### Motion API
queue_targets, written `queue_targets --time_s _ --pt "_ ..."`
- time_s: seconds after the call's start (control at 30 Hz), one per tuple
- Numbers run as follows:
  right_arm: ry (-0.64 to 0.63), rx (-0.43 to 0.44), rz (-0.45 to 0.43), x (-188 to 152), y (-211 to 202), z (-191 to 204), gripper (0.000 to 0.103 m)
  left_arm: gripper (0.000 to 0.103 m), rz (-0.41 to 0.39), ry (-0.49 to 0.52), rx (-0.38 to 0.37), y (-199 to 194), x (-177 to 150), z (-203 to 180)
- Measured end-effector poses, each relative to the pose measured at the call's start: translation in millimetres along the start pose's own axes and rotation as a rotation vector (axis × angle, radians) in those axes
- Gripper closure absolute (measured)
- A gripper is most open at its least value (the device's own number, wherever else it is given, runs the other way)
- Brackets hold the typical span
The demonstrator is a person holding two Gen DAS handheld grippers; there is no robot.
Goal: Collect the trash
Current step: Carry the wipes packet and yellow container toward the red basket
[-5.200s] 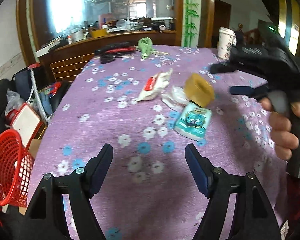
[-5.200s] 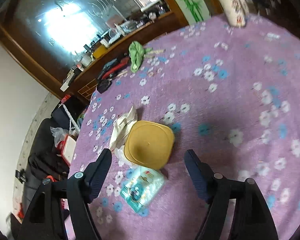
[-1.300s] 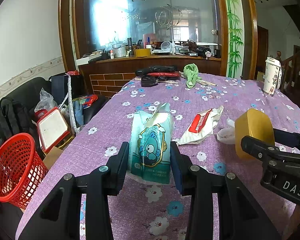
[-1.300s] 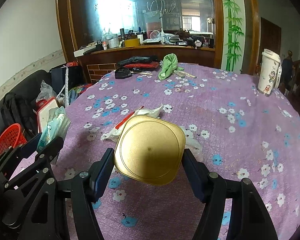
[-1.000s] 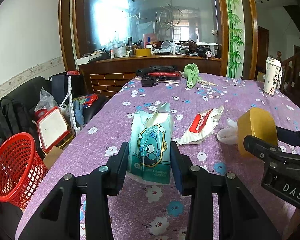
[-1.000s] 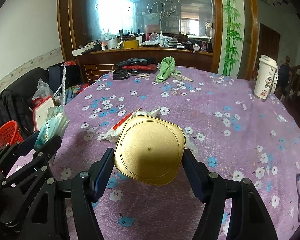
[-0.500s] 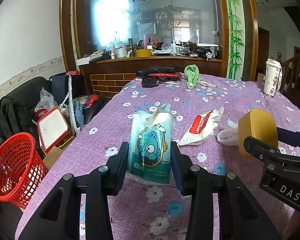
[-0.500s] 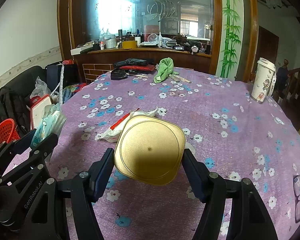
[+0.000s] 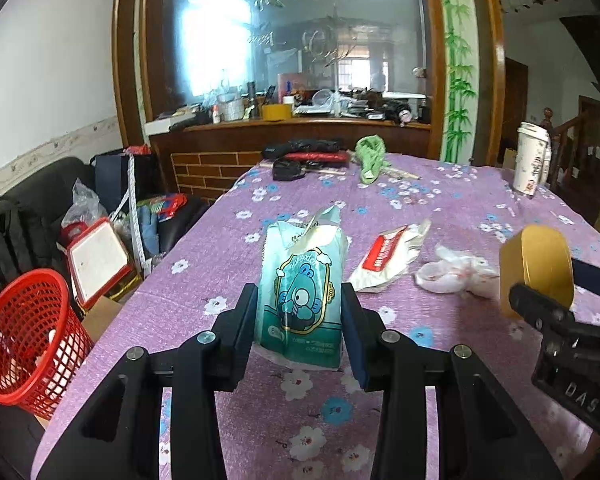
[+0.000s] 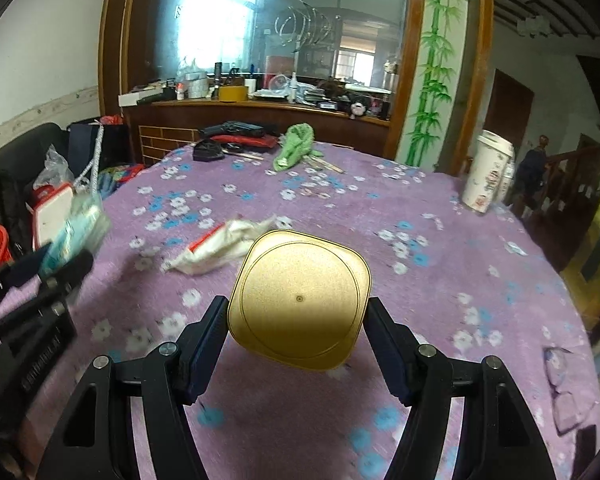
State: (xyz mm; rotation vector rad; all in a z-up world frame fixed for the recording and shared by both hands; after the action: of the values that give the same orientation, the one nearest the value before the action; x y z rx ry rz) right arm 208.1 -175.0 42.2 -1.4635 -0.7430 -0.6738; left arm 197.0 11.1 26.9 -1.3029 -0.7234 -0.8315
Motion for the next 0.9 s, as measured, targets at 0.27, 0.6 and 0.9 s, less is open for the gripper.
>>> queue_targets --time_s 0.27,0.6,0.9 --pt "0.025 -0.008 -0.009 -22.9 -35.7 -12.7 0.03 0.063 -0.024 0.02 -0.038 -37.3 -8.0 -1.4" --pt "-0.015 -0.008 -0.028 -40.2 -58.3 1.7 0.03 0.063 -0.014 0.023 -0.052 -66.1 -28.1 3.3" --pt "-0.032 0.025 -0.019 -39.5 -65.5 13.5 0.03 0.063 -0.005 0.005 -0.054 -72.5 -35.4 16.7"
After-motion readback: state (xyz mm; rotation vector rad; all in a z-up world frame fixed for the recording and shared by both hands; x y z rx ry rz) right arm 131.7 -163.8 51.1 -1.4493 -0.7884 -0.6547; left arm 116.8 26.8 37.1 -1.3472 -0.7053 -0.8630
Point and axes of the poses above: each gripper's, at about its wrist camera, not at the fingertips, and y roughly the way its jaws point, z to its left, x to its top, the point moved 2 cm from there along y, roughly the way its jaws point, and after that the axes turned 6 degrees about y, right-handed, at the moved point
